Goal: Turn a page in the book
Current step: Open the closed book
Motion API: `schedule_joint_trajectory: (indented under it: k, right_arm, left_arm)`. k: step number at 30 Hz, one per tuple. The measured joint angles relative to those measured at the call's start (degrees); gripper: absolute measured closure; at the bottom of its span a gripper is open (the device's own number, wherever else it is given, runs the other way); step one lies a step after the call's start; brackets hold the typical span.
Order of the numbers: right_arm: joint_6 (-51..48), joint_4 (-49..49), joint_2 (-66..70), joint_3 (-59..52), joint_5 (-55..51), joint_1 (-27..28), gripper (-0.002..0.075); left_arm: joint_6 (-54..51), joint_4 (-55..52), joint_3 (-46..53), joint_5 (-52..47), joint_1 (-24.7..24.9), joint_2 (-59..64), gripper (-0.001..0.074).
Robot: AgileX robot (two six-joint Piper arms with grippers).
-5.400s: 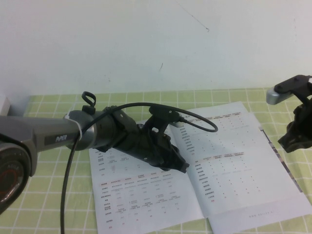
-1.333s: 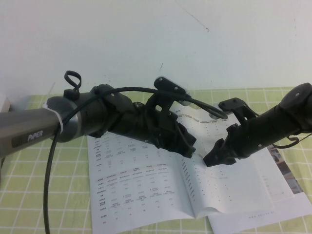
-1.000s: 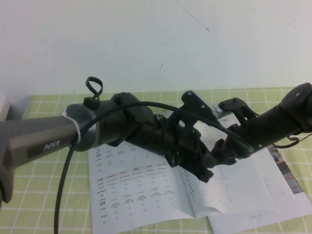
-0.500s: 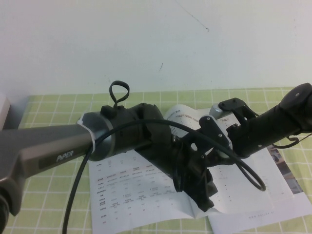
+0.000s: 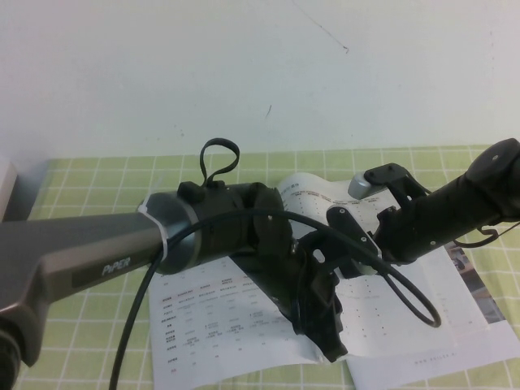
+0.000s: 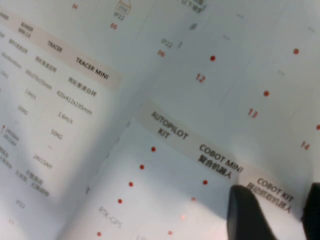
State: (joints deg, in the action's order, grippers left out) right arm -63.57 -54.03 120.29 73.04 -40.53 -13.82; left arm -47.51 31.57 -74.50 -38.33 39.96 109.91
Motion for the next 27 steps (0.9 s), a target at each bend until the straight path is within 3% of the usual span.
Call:
schedule_joint_trajectory:
  k: [14,22,27]
  right_arm:
    - [0.0,0.0,0.0,0.0,0.0,0.0,0.0470]
    - [1.0,2.4,-4.8,0.0,-0.3,2.0,0.0611]
    - [7.4,10.3,-9.1,0.0,-0.4,4.9,0.0705]
  left_arm:
    - [1.9,-0.3,0.0,1.1,0.0,4.2,0.0738]
    - [2.1,-0.3,0.0,1.1,0.0,4.2,0.0738]
    - [2.1,-0.3,0.0,1.1,0.0,4.2,0.0738]
